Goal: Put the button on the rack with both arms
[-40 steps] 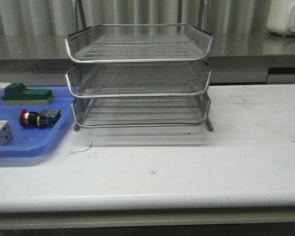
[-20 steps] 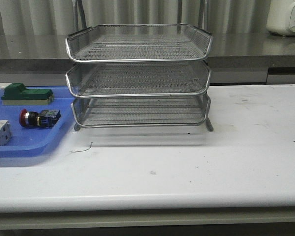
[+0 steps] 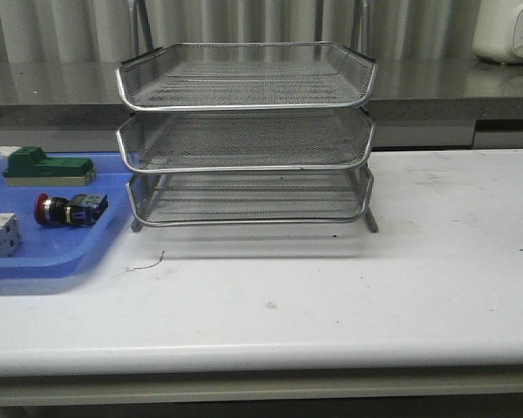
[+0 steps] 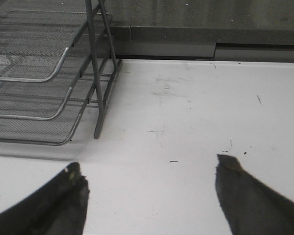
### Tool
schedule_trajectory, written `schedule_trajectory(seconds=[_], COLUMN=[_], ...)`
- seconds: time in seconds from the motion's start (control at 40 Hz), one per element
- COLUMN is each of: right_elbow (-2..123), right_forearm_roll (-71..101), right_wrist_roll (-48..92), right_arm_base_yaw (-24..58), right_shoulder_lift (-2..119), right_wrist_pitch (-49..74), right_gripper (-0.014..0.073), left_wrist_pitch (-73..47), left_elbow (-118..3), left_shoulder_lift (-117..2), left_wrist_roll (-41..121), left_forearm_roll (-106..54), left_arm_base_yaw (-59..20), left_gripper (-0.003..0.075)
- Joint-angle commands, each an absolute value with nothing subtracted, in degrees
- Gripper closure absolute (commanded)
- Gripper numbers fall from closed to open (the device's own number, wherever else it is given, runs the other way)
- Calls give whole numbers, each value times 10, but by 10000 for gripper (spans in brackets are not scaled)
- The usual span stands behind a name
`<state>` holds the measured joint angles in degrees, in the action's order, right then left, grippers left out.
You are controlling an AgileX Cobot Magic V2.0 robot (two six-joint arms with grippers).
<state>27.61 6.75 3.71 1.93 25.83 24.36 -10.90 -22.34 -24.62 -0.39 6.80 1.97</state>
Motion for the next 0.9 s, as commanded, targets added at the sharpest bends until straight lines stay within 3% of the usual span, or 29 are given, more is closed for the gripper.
schedule_trajectory(seconds=[0.0, 0.3, 0.649, 0.874], right_elbow=[297, 300, 320, 380], right_forearm_roll=[65, 113, 275, 312], right_wrist_roll=[38, 38, 39, 41], right_arm_base_yaw=[15, 15, 16, 40], right_shoulder_lift=[264, 304, 530, 674], right_wrist_pitch=[198, 222, 137, 124], right_gripper=[-31, -28, -24, 54], left_wrist_pitch=[-62, -62, -62, -62], left_elbow=[-246, -246, -246, -246], left_shoulder_lift=[-253, -253, -253, -253], left_wrist_roll=[-11, -11, -11, -11], left_forearm_roll=[69, 69, 69, 69], left_arm_base_yaw=[21, 21, 21, 21], left_gripper=[50, 50, 50, 50])
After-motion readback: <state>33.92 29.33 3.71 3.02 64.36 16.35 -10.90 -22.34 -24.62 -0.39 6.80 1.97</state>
